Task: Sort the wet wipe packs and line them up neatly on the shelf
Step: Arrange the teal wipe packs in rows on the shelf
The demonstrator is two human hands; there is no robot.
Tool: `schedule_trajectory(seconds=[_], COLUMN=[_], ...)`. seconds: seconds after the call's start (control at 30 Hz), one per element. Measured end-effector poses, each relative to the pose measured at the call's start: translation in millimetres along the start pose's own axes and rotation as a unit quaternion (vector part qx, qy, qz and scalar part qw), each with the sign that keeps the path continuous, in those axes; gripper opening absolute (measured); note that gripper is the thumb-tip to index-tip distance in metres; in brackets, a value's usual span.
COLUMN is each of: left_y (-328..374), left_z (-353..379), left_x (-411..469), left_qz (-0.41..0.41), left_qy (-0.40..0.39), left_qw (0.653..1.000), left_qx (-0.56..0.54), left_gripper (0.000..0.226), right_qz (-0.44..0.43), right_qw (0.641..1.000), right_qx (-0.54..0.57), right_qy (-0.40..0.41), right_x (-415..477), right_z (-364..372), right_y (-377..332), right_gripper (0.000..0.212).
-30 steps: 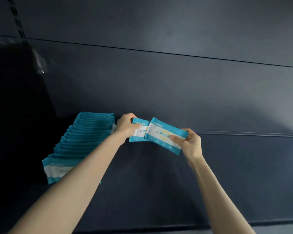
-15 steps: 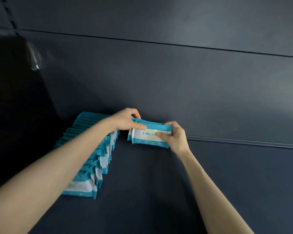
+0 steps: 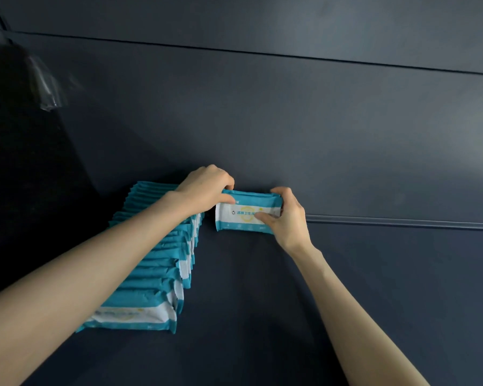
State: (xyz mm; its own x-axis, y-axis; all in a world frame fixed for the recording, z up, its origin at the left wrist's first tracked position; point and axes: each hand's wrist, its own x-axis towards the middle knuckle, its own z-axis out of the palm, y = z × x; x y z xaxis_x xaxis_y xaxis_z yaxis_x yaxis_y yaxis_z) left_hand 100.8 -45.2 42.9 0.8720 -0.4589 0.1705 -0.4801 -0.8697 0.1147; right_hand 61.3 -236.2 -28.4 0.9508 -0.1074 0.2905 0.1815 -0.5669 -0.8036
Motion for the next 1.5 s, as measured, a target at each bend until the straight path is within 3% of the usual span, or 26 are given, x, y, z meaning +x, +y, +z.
schedule_trajectory(seconds=[0.17,0.57,0.77,0.87,1.1,1.5], left_y=[-5.1,-6.3,2.4,5.9,25.2,165.8], left_z=[1.6,2.6,-0.3,0.6,-11.4,-19.0], left_x=[-2.4,-3.8,-7.4,-11.1,-29.6,-103.7], left_qz=[0.029,0.002,0.005,-0.006,-0.002,0.152], left_qy=[0.015,0.006,0.025,0.049,0.096,0.214], left_qw=[0.999,1.0,0.994,0.992,0.994,0.957], left_qx=[0.021,-0.027,0.106,0.116,0.048,-0.122], left_gripper=[0.036,0.038,0.034,0.034,0.03,0.032], right_qz=[-0.015,-0.031,-0.031,-0.033,-0.046,-0.029], right_qw=[0.997,0.988,0.979,0.974,0.975,0.939], right_qx=[-0.066,-0.15,-0.2,-0.222,-0.209,-0.234], right_qy=[0.03,0.02,0.036,0.039,0.067,0.25], right_x=[2.7,9.3,3.7,-1.3,-27.6,-180.2], right_z=[5.8,3.4,9.1,7.9,-22.7,-149.4], right_y=[-3.4,-10.2,-11.7,-15.4,-36.7,-48.6], right_gripper=[0.049,0.044,0.049,0.048,0.039,0.03])
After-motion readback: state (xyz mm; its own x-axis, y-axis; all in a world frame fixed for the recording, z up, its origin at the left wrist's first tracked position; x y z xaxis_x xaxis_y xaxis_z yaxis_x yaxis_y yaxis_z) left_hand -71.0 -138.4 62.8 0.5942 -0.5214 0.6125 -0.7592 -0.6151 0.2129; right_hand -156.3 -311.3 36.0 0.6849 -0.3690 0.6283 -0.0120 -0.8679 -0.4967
